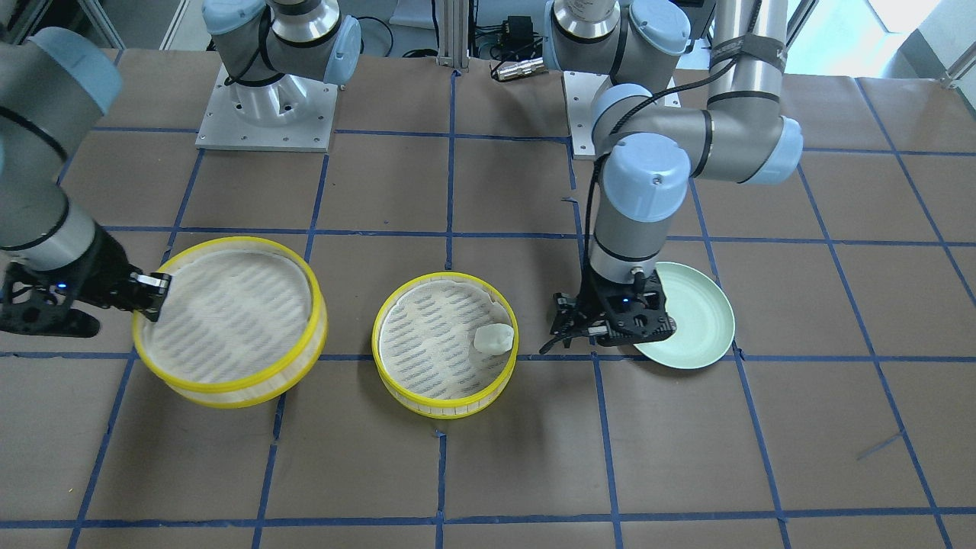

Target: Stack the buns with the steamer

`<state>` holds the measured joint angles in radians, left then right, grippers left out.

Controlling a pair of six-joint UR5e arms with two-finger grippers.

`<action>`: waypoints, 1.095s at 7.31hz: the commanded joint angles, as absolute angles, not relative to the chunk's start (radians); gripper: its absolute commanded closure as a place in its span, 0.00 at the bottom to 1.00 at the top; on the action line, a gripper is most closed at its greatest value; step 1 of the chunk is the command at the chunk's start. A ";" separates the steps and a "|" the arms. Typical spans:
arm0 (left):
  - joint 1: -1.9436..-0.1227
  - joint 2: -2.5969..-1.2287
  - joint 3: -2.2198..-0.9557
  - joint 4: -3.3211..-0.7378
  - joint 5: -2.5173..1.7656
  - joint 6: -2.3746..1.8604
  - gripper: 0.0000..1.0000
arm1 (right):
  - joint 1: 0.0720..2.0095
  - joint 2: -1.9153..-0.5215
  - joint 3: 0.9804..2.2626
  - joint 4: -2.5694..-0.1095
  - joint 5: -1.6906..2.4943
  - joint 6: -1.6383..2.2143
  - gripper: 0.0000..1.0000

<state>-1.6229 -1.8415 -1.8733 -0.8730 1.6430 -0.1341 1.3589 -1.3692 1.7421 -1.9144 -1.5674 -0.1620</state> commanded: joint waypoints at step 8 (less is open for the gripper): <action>-1.401 -1.850 -2.059 -0.877 1.635 0.143 0.64 | 1.798 -1.266 1.759 -2.028 -1.559 0.436 0.90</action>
